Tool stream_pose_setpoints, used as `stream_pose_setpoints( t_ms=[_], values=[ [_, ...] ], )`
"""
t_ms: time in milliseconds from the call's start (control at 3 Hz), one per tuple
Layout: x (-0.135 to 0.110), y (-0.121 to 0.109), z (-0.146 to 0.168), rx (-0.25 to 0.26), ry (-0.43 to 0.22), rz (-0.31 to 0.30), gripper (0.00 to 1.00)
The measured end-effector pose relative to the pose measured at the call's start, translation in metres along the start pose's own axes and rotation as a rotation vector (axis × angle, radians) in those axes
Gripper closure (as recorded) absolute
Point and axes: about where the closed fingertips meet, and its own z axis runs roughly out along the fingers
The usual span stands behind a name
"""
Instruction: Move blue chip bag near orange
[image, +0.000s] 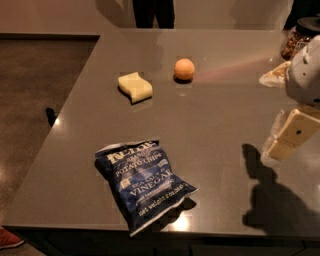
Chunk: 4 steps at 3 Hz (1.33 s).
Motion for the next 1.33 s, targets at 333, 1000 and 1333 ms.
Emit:
stream_pose_setpoints(
  t_ms=[333,1000,1333],
  values=[
    [-0.01,0.024,0.027,-0.073,-0.091,-0.002,0.0],
    [-0.05,0.077,0.08,-0.191,-0.198,-0.092,0.0],
    [-0.07,0.098,0.105,-0.196,-0.193,-0.14,0.0]
  ],
)
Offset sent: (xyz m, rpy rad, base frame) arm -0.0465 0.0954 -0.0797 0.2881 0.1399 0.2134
